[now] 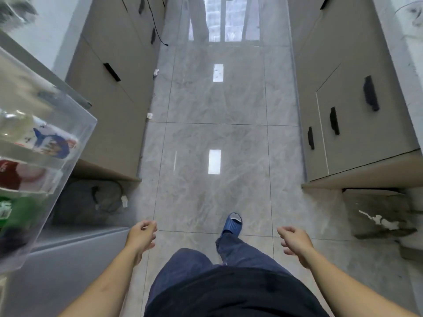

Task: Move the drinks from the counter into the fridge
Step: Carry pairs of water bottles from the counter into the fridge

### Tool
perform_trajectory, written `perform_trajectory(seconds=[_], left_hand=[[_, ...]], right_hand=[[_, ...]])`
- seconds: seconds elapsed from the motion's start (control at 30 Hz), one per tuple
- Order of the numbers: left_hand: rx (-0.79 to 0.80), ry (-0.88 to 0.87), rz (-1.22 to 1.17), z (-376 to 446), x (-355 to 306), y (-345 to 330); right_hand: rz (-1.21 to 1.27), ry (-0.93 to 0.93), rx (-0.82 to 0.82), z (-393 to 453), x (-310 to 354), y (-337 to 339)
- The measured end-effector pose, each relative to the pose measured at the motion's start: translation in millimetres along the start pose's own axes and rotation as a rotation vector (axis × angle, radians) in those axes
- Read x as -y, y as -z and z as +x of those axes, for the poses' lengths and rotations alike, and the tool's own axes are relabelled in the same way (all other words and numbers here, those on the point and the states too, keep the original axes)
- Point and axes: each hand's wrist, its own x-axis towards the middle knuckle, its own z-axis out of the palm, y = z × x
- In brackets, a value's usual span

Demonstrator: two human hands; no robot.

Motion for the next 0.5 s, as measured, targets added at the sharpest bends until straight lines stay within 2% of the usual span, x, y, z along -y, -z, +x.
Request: perform_trajectory(seconds=[0.23, 0.5], left_hand=[[-0.047, 0.034, 0.006, 13, -52, -28], [-0.081, 0.171, -0.072, 63, -98, -46]], right_hand=[[0.022, 0.186, 0.049, 53, 170, 17], [-0.042, 0.257, 0.1, 104, 301, 4]])
